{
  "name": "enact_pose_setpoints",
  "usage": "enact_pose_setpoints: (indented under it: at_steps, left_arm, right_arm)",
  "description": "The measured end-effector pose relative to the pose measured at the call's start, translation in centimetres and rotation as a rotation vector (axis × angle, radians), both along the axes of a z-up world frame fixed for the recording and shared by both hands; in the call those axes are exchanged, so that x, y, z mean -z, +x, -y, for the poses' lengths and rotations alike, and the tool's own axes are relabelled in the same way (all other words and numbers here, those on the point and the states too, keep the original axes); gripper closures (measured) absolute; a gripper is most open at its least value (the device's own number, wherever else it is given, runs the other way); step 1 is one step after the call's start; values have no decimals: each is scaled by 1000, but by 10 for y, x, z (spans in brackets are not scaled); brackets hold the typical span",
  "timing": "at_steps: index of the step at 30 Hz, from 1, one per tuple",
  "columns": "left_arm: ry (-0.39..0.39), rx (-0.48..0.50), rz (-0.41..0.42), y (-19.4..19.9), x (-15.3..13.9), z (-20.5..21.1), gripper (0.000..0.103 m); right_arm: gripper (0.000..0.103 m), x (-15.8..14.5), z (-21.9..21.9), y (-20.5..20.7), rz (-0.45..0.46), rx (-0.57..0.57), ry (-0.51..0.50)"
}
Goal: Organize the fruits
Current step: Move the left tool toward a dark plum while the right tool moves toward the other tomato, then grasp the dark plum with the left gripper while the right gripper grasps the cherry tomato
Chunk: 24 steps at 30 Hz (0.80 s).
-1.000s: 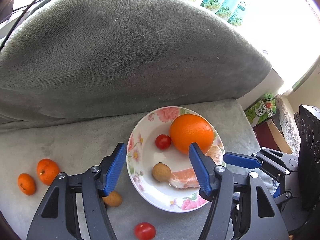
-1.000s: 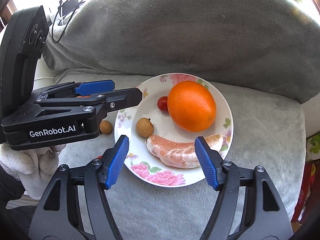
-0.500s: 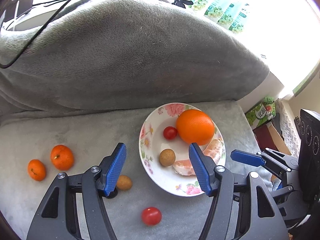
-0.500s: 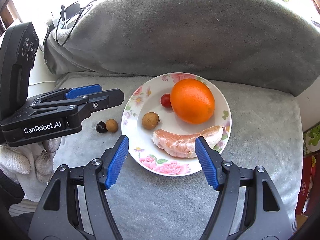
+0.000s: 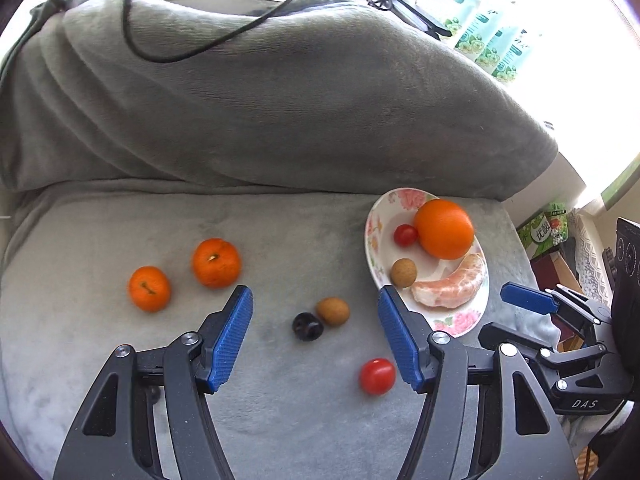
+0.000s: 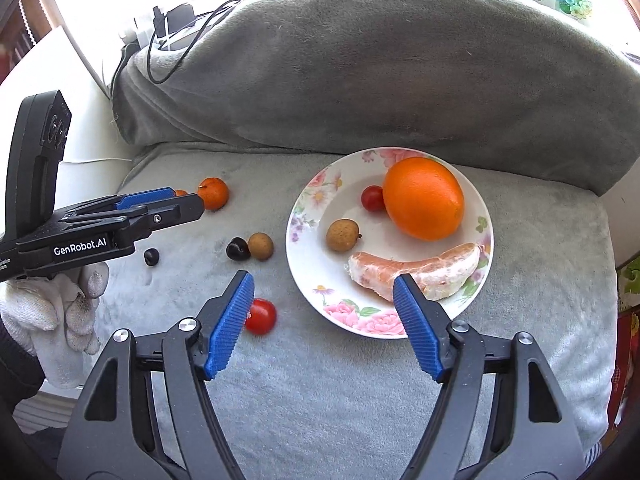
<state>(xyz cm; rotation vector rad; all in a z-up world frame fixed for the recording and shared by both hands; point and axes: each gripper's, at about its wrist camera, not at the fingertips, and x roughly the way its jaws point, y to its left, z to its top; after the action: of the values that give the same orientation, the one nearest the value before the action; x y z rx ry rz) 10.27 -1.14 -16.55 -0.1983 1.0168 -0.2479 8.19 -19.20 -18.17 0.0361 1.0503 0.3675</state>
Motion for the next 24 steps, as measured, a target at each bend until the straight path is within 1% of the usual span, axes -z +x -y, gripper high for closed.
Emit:
enact_pose_setpoints:
  at_steps: [4,9,15,19,24]
  left_arm:
    - [23,-32,-3,-11,3,-21,38]
    - [29,-80,-25,-26,14,-48,38]
    - [24,-139,-60,-44,30,-74,38]
    - [21,-164,-76,-51,37,-86,39]
    - [9,-186,-82,-57,42,-98,40]
  right_arm:
    - [26,6,-12,-3,-31,-16,-43]
    - [26,15,-19,-7,-70,-33,-19]
    - [26,24,-30,-10,-87,-55,-1]
    - [26,29,-40,-12,-96,-69,-8]
    - [26,28,-52,-12,-89,-89,-10]
